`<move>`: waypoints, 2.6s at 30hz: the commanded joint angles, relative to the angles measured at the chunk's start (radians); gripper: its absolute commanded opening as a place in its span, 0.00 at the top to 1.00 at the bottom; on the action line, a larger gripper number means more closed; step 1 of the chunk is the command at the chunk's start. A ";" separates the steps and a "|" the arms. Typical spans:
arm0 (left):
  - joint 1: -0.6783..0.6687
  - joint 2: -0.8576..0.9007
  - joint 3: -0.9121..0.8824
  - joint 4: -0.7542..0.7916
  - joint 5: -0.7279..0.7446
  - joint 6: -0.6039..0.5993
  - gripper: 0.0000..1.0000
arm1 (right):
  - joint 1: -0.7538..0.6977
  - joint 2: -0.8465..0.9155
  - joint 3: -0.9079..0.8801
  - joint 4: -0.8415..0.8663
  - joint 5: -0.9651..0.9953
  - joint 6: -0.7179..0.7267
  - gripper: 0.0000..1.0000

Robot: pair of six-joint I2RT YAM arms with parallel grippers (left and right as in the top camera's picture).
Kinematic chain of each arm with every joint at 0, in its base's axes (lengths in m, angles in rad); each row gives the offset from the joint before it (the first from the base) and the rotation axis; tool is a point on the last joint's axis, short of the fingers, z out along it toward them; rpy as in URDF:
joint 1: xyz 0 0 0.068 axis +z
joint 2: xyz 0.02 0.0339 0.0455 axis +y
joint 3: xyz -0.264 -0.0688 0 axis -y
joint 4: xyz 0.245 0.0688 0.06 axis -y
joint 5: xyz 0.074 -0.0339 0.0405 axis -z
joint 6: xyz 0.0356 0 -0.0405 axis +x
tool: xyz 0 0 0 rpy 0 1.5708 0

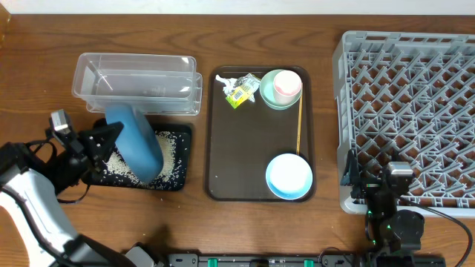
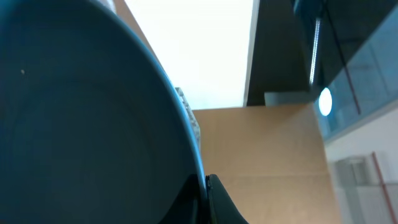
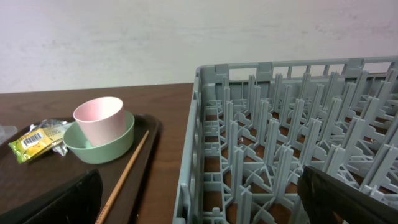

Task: Sort waste into correct bins and load items into the dishwasher rack
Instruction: 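Tip the blue bowl to pour rice onto the black tray, then carry the emptied blue bowl back to the brown tray, then set the blue bowl down and retract the left gripper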

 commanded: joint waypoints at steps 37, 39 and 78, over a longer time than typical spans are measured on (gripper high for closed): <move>-1.263 -0.325 0.112 0.496 -1.254 -0.727 0.93 | 0.008 -0.005 -0.001 -0.005 0.003 -0.013 0.01; -1.366 -0.268 0.112 0.537 -1.368 -0.726 0.93 | 0.008 -0.005 -0.001 -0.005 0.003 -0.013 0.01; -1.627 0.271 0.111 0.805 -1.632 -0.700 0.47 | 0.008 -0.005 -0.001 -0.005 0.003 -0.013 0.01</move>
